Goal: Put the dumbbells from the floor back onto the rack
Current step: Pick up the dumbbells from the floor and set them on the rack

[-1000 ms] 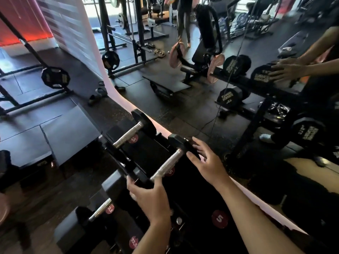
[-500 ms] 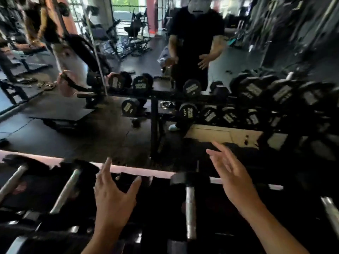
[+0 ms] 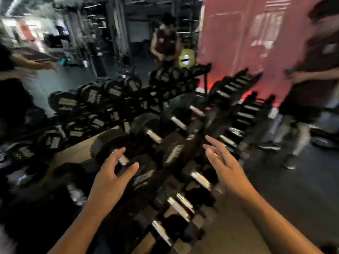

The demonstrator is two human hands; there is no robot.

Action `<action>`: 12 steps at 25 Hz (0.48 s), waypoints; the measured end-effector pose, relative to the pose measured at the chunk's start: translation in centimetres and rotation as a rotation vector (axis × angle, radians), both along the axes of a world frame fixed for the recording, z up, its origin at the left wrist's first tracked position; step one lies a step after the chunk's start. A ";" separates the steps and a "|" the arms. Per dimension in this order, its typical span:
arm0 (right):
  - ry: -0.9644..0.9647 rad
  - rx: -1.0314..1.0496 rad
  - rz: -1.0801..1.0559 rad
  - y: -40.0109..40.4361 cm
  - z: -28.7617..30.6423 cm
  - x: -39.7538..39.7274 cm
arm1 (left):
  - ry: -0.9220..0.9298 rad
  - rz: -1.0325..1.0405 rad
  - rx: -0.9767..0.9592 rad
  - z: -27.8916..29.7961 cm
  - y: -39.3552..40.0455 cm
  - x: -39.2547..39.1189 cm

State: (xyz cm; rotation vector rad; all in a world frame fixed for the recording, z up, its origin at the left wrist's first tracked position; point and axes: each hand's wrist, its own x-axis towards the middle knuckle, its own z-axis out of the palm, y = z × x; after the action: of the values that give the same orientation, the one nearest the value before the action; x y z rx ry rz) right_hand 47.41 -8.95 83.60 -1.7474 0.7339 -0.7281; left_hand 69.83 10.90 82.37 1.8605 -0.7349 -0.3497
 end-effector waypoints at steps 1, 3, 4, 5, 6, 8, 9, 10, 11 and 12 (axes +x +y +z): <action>0.003 -0.022 -0.087 -1.7 -0.1 -4.4 | 0.001 -0.088 -0.002 0.5 -3.3 -2.9; 0.006 -0.030 -0.264 -4.2 -0.2 -13.1 | 0.019 -0.255 -0.014 1.1 -9.6 -8.9; 0.007 -0.024 -0.347 -4.9 -0.2 -17.0 | 0.028 -0.340 -0.007 1.3 -12.2 -12.0; 0.008 -0.017 -0.428 -5.3 -0.2 -20.8 | 0.023 -0.429 0.003 1.6 -14.7 -15.2; 0.011 -0.014 -0.502 -5.4 0.0 -24.2 | 0.016 -0.516 0.000 1.8 -17.0 -18.5; 0.000 -0.008 -0.625 -5.4 0.2 -29.7 | 0.024 -0.647 -0.012 1.9 -20.7 -24.2; -0.005 -0.006 -0.680 -5.2 0.1 -32.3 | 0.020 -0.708 -0.013 2.0 -22.5 -27.0; 0.000 0.002 -0.720 -5.2 0.0 -34.1 | 0.000 -0.753 -0.012 2.1 -23.8 -29.0; -0.004 0.012 -0.768 -5.0 -0.5 -36.2 | -0.026 -0.804 0.001 2.0 -25.2 -31.3; -0.006 0.020 -0.813 -4.9 -0.8 -38.0 | -0.043 -0.854 0.006 1.9 -26.5 -33.2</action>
State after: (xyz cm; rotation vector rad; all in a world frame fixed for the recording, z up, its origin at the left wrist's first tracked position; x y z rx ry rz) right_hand 9.39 -13.83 82.81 -1.3953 1.4678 -1.2497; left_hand 36.65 -15.60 84.31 1.4744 -1.5421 -0.8466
